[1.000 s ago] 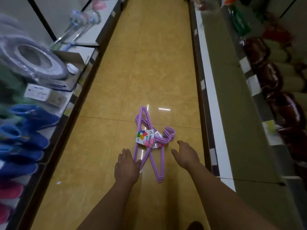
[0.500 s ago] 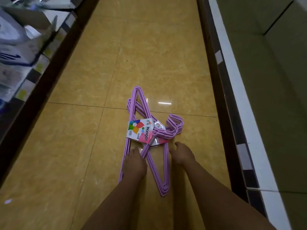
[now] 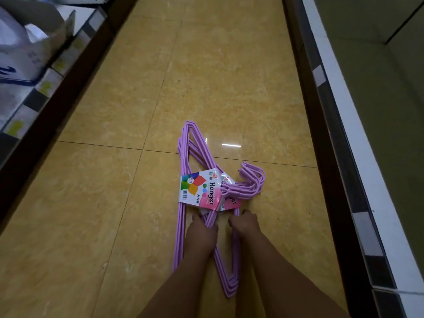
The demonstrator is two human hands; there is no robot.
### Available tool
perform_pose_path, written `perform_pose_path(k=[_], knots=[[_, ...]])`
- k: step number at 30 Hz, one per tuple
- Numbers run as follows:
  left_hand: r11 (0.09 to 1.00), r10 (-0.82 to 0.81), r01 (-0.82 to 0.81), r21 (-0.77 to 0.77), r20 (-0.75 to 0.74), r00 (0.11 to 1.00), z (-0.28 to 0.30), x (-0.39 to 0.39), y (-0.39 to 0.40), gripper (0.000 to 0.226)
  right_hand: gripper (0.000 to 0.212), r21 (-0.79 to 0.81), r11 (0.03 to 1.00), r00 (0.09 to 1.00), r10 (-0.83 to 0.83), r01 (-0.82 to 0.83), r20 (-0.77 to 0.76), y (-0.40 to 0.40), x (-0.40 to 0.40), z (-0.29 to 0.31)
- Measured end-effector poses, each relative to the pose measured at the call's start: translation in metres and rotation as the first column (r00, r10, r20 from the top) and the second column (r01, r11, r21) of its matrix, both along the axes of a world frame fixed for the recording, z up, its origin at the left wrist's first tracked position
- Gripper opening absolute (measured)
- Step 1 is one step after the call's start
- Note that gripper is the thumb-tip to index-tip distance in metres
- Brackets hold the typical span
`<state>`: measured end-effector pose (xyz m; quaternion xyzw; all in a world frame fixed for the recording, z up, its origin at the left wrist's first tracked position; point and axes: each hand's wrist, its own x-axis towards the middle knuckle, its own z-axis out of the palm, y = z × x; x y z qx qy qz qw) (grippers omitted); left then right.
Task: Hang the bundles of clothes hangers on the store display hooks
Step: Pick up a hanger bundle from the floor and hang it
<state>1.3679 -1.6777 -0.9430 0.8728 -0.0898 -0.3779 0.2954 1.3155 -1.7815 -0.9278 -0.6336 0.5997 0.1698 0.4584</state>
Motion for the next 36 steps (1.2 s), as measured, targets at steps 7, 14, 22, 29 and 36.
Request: perform_pose_path(k=[7, 14, 22, 29, 36], knots=[[0.988, 0.101, -0.083, 0.133, -0.136, 0.985, 0.011, 0.007, -0.002, 0.056, 0.028, 0.273, 0.94, 0.966, -0.238, 0.203, 0.1, 0.01, 0.012, 0.034], [0.985, 0.136, -0.163, -0.054, -0.329, 0.934, 0.014, 0.006, -0.001, 0.072, 0.108, 0.318, 0.893, 0.901, -0.389, 0.317, 0.193, 0.037, 0.03, 0.031], [0.966, -0.03, -0.096, -0.24, -0.473, 0.881, 0.08, 0.011, -0.001, 0.035, 0.06, -0.046, 0.961, 0.954, -0.266, 0.274, 0.136, 0.031, 0.046, 0.055], [0.783, 0.212, -0.564, -0.262, -0.74, 0.638, 0.146, 0.002, -0.007, 0.032, 0.056, -0.094, 0.974, 0.972, -0.196, 0.208, 0.126, 0.023, 0.055, 0.14], [0.898, 0.136, -0.385, -0.214, -0.696, 0.705, 0.282, -0.007, 0.018, 0.035, 0.062, -0.047, 0.992, 0.992, -0.116, 0.119, 0.05, 0.045, 0.041, 0.275]])
